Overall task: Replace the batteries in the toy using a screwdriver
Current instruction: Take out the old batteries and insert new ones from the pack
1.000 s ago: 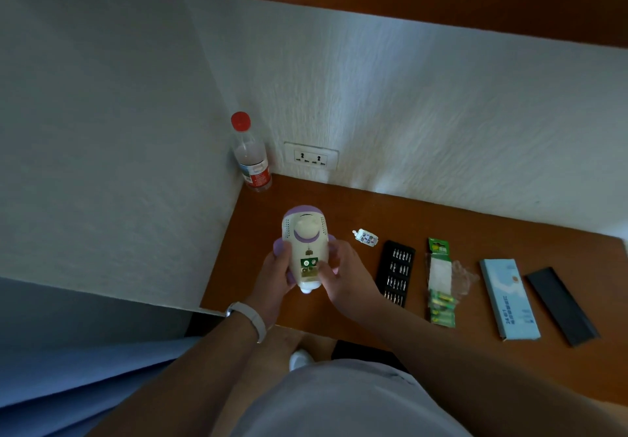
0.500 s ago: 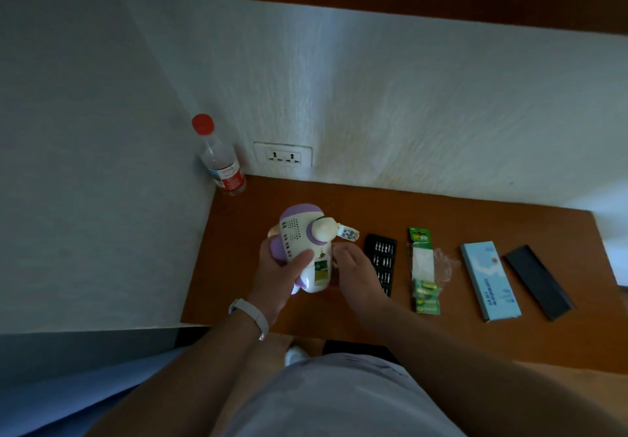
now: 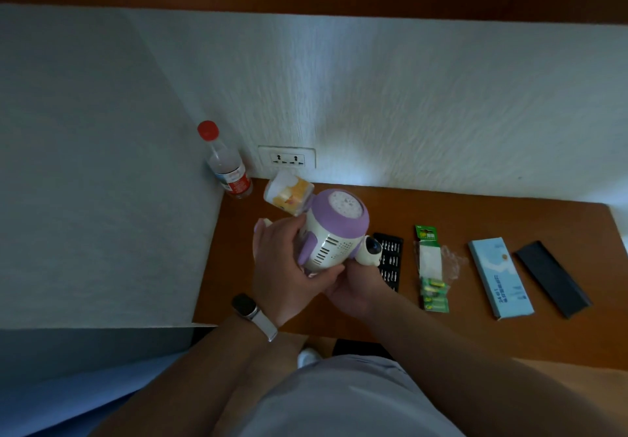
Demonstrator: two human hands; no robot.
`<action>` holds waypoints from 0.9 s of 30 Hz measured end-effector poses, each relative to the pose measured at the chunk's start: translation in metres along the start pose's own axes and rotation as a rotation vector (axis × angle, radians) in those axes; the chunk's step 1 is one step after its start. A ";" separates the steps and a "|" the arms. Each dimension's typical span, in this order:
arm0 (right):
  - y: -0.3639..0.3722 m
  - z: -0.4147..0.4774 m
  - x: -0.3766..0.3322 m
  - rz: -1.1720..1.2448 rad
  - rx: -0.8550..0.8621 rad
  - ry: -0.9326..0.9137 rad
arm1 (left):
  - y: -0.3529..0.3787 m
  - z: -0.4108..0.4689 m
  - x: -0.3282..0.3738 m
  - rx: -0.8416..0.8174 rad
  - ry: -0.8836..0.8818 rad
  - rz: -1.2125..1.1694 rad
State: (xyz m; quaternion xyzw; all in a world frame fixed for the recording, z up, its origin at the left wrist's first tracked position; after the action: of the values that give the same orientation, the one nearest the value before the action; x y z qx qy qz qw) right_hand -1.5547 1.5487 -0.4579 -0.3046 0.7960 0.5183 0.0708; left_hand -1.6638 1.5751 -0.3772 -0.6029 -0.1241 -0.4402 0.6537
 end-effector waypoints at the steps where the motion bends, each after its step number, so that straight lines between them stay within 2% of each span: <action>1: 0.003 -0.001 0.000 0.036 -0.026 0.002 | -0.002 0.000 0.002 0.006 0.034 0.050; 7: 0.013 -0.006 0.004 0.143 -0.093 0.057 | -0.010 -0.002 0.012 0.046 0.180 0.259; 12: 0.005 -0.004 0.010 0.081 -0.078 0.108 | -0.013 -0.002 0.004 0.050 0.167 0.318; 15: -0.004 -0.003 0.013 0.079 0.008 0.146 | -0.013 -0.001 -0.003 0.046 0.118 0.290; 17: -0.011 -0.004 0.016 0.061 0.086 0.194 | -0.014 -0.001 -0.008 0.031 0.016 0.144; 20: -0.018 -0.010 0.014 0.029 0.164 0.246 | -0.008 -0.003 -0.023 0.019 -0.233 -0.279; 23: -0.021 -0.017 0.007 -0.020 0.177 0.244 | 0.013 -0.011 -0.049 0.026 -0.512 -0.652; 27: -0.027 -0.026 -0.002 -0.149 0.138 0.243 | 0.037 -0.027 -0.084 0.026 -0.739 -0.923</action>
State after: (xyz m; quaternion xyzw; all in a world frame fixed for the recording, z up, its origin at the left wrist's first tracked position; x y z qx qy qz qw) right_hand -1.5326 1.5196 -0.4661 -0.4176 0.8076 0.4150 0.0328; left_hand -1.6956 1.5819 -0.4672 -0.5920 -0.5982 -0.4384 0.3154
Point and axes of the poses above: each hand's wrist, its own z-axis towards the middle knuckle, its own y-axis out of the palm, x = y × z, the point moved 6 cm from there along z, towards the middle knuckle, and after that the axes turned 9 degrees about -x, right-handed, at the moved point
